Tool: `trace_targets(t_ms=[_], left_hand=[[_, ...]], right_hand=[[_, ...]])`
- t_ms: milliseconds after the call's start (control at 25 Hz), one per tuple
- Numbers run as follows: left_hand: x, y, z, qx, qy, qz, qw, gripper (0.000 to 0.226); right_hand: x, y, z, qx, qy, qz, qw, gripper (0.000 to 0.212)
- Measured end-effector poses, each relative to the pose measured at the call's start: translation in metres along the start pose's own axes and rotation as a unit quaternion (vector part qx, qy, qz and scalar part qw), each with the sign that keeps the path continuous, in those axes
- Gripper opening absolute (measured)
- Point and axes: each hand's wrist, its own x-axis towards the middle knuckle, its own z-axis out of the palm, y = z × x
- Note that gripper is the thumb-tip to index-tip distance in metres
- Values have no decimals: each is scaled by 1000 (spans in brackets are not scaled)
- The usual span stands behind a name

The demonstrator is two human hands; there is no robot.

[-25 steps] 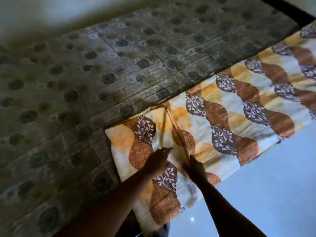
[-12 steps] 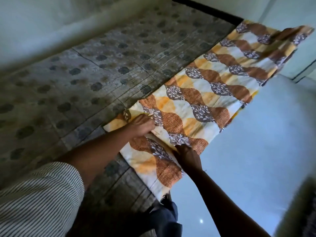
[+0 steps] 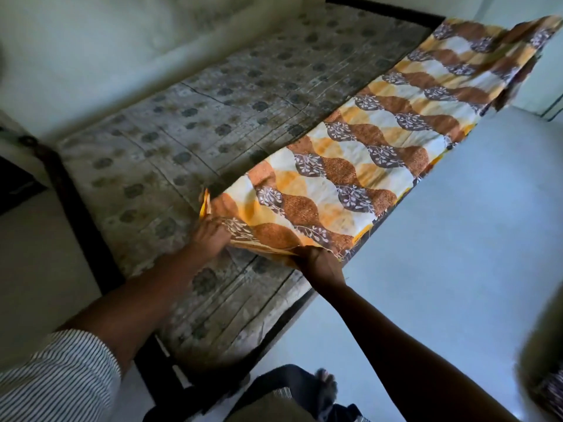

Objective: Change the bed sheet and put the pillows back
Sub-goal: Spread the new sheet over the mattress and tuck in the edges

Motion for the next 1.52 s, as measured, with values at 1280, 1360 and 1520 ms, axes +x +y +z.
trace_targets(t_ms=[1280, 1360, 1520], left_hand=[[-61, -119, -55, -401, 17, 151, 903, 15], [-71, -135, -57, -346, -1, 213, 914, 15], [-80, -172, -44, -224, 120, 369, 894, 28]], right_hand=[[-111, -142, 55, 75, 219, 70, 970, 19], [-117, -159, 65, 48, 241, 58, 968, 22], [-127, -202, 103, 34, 254, 93, 962, 19]])
